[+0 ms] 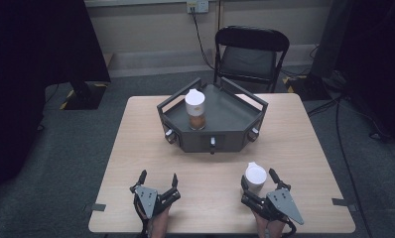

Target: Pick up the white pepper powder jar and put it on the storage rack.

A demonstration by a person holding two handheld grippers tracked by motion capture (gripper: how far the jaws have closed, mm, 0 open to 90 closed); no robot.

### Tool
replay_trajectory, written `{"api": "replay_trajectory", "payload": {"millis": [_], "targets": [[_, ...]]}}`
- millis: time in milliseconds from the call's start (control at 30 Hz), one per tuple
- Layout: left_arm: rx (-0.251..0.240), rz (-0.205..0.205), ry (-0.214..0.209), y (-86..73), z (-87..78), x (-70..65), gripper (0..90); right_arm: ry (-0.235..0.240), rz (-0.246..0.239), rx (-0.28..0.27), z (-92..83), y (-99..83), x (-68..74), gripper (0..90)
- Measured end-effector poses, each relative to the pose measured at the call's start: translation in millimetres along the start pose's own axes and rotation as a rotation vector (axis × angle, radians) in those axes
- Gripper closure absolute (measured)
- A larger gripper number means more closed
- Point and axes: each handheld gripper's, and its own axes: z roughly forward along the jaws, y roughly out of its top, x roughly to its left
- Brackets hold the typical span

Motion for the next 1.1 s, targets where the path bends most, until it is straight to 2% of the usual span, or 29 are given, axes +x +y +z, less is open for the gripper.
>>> {"api": "replay_trajectory", "payload": {"millis": [200,267,600,1100], "targets": [[0.000,0.000,0.000,0.0,0.0,0.0,0.0,0.006,0.004,0.018,0.4,-4.5,-3.6,18.9],[0.000,0.000,0.000,0.0,0.0,0.0,0.0,0.010,-0.002,0.006,-0.3,-7.7,-3.3,21.5],[0.000,0.000,0.000,0.0,0.0,0.0,0.0,0.048,0.009,0.025,1.8,-8.4,-9.6,28.9],[0.000,0.000,0.000,0.0,0.0,0.0,0.0,0.054,-0.006,0.059,2.2,1.0,-11.2,30.0]]}}
